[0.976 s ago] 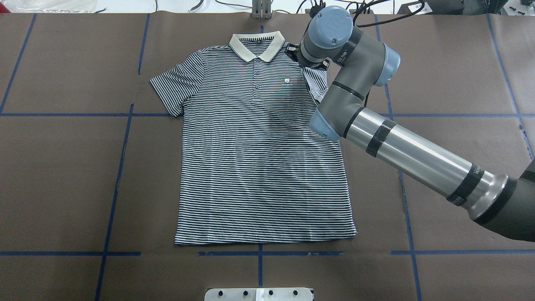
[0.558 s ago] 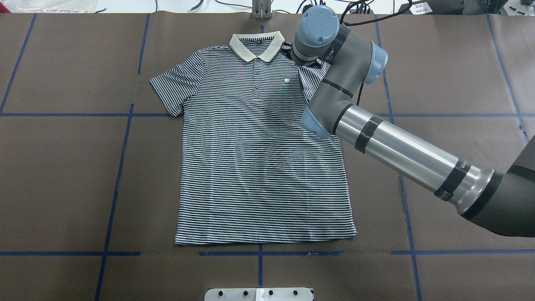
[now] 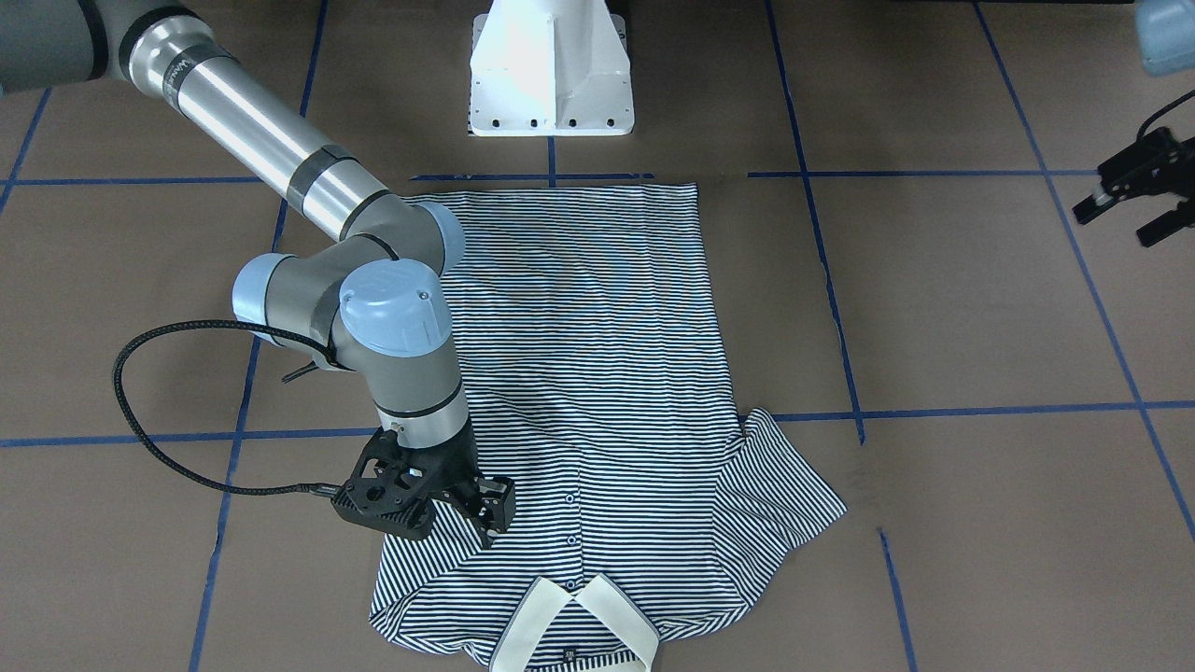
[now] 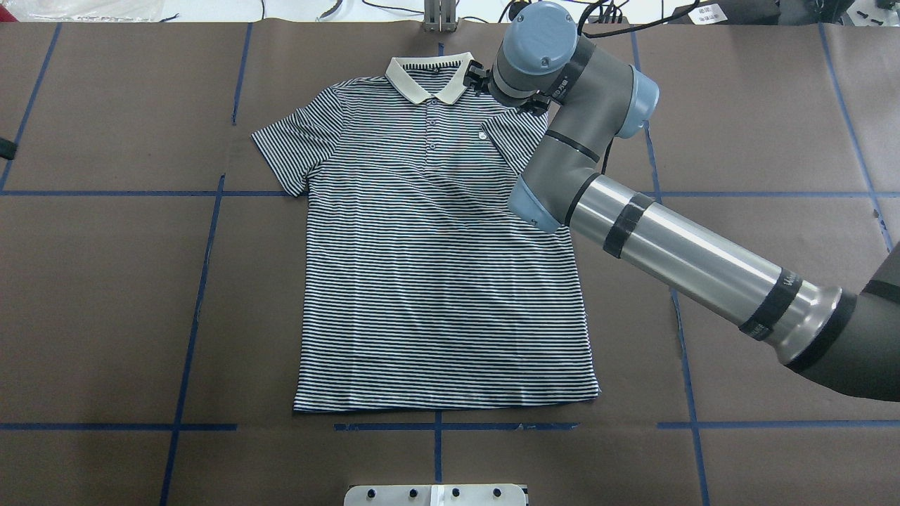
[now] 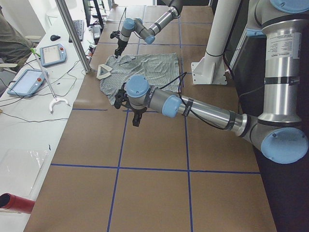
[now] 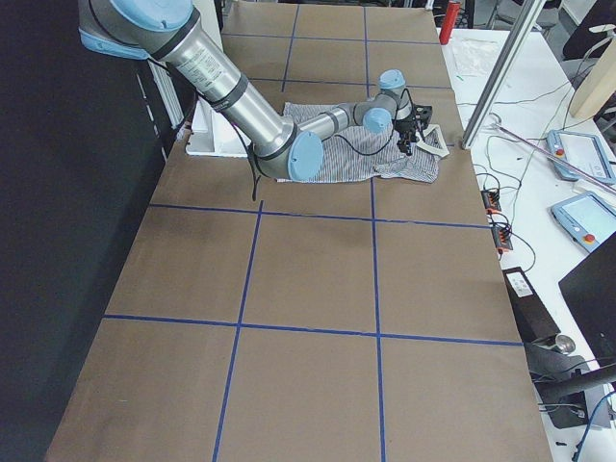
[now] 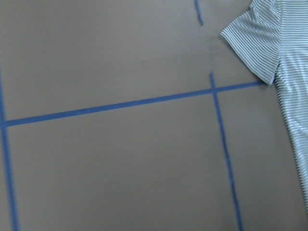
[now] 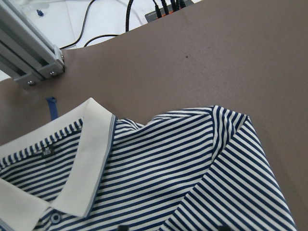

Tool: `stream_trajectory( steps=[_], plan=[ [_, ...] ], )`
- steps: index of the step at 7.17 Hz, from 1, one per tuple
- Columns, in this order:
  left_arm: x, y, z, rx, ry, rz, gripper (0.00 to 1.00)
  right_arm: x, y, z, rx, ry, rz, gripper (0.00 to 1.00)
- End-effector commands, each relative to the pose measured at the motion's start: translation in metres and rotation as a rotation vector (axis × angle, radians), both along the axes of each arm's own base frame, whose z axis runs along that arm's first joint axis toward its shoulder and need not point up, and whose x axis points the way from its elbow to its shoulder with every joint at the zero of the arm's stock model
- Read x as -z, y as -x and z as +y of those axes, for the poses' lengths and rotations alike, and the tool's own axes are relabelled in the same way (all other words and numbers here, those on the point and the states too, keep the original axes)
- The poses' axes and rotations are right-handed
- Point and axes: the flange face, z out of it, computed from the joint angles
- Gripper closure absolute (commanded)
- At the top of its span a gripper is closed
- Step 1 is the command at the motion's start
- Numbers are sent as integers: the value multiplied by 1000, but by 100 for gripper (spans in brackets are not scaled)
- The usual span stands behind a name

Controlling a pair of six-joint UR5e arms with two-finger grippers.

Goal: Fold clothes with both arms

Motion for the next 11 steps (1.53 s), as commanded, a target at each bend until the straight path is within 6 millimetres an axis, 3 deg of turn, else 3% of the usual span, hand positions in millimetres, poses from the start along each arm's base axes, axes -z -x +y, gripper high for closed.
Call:
stream_trajectory(
  steps=[1,2,4,5,6,7,11],
  plan=[
    [52,-167,-49,144,128,-120,0,-18,-41,24,47,2,-68,0],
    [52,-203,-79,182,128,-128,1,-21,-56,38,63,-5,-95,0],
    [18,-263,-151,285,78,-94,4,-28,-79,64,73,-19,-128,0],
    [9,-302,-168,320,43,-135,7,-32,-79,66,71,-15,-126,0],
    [12,-311,-183,343,30,-164,13,-30,-80,66,70,-16,-129,0],
    [1,-316,-183,308,-2,-195,18,-29,-80,66,69,-18,-129,0],
    [-6,-319,-177,263,-46,-214,25,-27,-79,65,70,-20,-130,0]
  ],
)
